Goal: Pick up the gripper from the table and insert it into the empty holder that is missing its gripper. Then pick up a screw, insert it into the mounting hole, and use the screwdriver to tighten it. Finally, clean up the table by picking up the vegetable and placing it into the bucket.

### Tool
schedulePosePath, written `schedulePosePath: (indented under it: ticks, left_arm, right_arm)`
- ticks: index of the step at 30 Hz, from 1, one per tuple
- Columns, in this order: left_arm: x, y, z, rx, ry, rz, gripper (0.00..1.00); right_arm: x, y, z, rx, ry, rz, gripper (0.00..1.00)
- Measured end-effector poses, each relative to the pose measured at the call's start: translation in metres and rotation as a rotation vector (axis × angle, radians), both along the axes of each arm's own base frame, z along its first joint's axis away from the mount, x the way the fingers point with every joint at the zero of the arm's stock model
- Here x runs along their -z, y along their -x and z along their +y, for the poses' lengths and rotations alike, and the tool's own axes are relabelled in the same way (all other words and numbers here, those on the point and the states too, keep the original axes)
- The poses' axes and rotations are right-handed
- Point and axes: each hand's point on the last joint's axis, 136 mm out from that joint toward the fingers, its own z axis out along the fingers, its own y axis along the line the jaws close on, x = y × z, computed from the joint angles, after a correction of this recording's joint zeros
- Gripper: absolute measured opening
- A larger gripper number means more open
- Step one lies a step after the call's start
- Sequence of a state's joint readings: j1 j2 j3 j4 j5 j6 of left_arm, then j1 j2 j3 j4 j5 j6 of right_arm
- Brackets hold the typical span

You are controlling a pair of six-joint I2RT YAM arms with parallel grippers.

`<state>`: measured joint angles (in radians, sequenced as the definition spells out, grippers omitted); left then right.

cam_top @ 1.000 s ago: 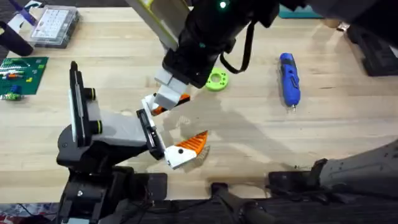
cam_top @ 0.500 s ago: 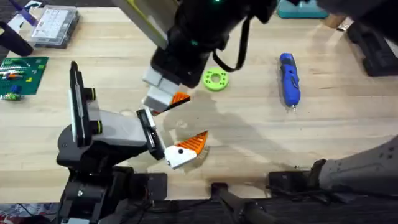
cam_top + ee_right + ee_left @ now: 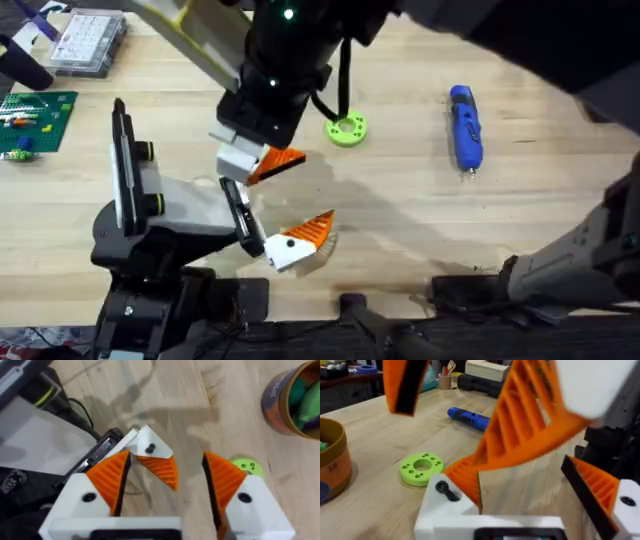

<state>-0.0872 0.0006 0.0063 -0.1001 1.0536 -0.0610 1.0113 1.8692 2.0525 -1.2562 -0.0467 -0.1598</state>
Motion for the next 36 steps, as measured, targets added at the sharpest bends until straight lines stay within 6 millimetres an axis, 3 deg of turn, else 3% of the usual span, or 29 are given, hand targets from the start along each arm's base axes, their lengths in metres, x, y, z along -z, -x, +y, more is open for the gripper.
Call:
schedulePosePath:
  ticks: [10, 17, 36]
  left_arm:
    - [0.000, 0.000, 0.000, 0.000, 0.000, 0.000, 0.987]
    - [0.000, 0.000, 0.000, 0.000, 0.000, 0.000, 0.987]
    - [0.000, 0.000, 0.000, 0.000, 0.000, 0.000, 0.987]
  right_arm:
    - [0.014, -0.001, 0.003, 0.030, 0.027, 0.032, 0.639]
    - [0.025, -0.002, 0.006, 0.051, 0.047, 0.055, 0.584]
    - [0.024, 0.008, 0.013, 0.032, 0.028, 0.087, 0.450]
